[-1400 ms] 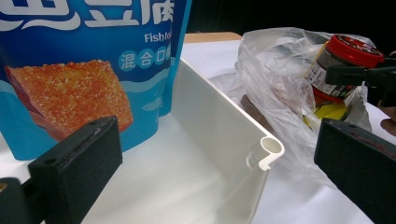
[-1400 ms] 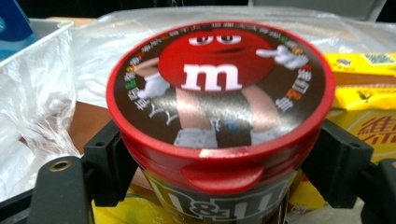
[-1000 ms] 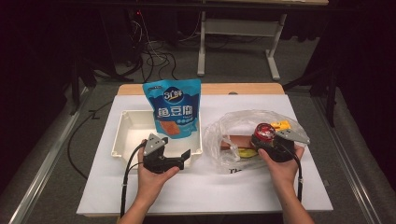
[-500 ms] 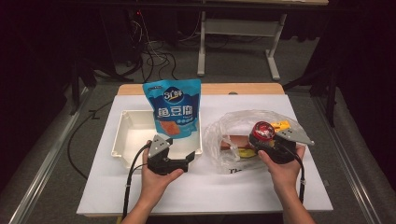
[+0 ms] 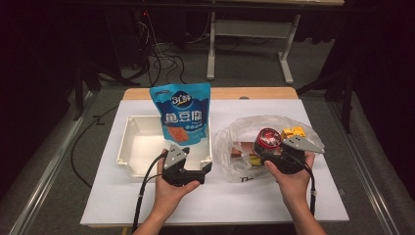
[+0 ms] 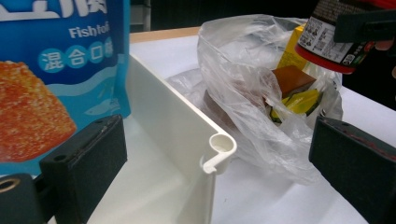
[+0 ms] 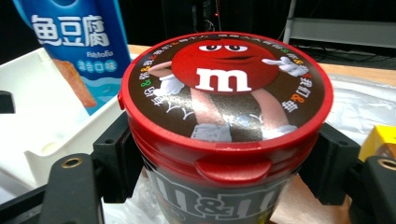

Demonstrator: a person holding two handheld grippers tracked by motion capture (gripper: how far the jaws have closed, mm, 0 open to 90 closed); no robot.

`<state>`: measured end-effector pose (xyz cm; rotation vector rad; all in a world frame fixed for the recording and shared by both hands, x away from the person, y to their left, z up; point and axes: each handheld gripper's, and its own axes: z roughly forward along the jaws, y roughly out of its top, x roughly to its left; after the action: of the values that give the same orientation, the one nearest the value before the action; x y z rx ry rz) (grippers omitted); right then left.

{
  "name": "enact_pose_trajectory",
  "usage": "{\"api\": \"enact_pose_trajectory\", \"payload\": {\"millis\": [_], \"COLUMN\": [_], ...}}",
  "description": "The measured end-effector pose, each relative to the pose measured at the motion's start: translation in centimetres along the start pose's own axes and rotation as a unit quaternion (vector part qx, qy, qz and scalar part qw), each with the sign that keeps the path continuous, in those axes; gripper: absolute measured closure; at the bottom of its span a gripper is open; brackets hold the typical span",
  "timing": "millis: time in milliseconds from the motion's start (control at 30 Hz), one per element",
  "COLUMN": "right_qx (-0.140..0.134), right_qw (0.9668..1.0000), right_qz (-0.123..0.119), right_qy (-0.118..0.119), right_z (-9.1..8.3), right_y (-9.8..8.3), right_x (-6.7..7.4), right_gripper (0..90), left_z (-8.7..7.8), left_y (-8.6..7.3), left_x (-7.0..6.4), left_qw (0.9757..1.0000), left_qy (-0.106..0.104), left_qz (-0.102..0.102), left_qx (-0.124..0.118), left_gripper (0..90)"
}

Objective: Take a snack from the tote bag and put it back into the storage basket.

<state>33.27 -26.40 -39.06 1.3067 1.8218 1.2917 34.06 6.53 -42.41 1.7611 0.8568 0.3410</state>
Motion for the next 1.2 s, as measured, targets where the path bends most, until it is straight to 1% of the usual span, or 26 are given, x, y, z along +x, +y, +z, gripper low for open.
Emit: {"api": "enact_pose_trajectory", "payload": {"millis": [33,67,100,233,300,367,467,600,667,700,1000,1200], "right_qx": [0.0,0.001,0.0,-0.002,0.0,-0.002,-0.003,-0.002,-0.002,-0.002,-0.002,-0.001], "right_qw": [1.0,1.0,1.0,0.9998,0.9998,0.9996,0.9995,0.9992,0.999,0.999,0.9982,0.9976], "right_qz": [0.0,0.002,0.001,-0.002,-0.002,-0.005,-0.006,-0.006,-0.009,-0.009,-0.009,-0.013], "right_qy": [0.0,0.002,0.008,0.018,0.019,0.027,0.033,0.039,0.043,0.045,0.059,0.068], "right_z": [0.0,0.0,-0.1,-0.2,-0.2,-0.2,-0.2,-0.2,-0.2,-0.1,-0.1,-0.1], "right_y": [0.0,0.1,0.2,0.3,0.3,0.4,0.5,0.5,0.5,0.5,0.5,0.5], "right_x": [0.0,0.2,0.5,1.2,1.4,2.0,2.4,3.0,3.2,3.4,4.3,4.9], "right_gripper": [25.7,25.7,25.8,25.7,25.8,25.8,25.8,25.8,25.8,25.8,25.8,25.8], "left_z": [0.0,0.1,0.3,0.7,0.8,1.1,1.4,1.5,1.6,1.6,1.8,1.9], "left_y": [0.0,0.0,-0.1,-0.2,-0.3,-0.4,-0.5,-0.5,-0.5,-0.5,-0.5,-0.6], "left_x": [0.0,-0.2,-0.5,-1.1,-1.3,-1.9,-2.3,-2.6,-2.7,-2.9,-3.6,-4.0], "left_qw": [1.0,1.0,1.0,0.9998,0.9998,0.9996,0.9993,0.999,0.999,0.9989,0.9983,0.9979], "left_qy": [0.0,0.001,-0.005,-0.012,-0.013,-0.018,-0.022,-0.028,-0.029,-0.031,-0.039,-0.044], "left_qz": [0.0,0.005,0.004,0.013,0.015,0.022,0.027,0.032,0.032,0.035,0.042,0.047], "left_qx": [0.0,0.0,0.002,0.005,0.005,0.006,0.009,0.01,0.009,0.009,0.009,0.008], "left_gripper": [4.8,4.8,5.1,5.5,5.8,6.5,6.9,6.9,7.0,7.1,7.5,8.1]}}
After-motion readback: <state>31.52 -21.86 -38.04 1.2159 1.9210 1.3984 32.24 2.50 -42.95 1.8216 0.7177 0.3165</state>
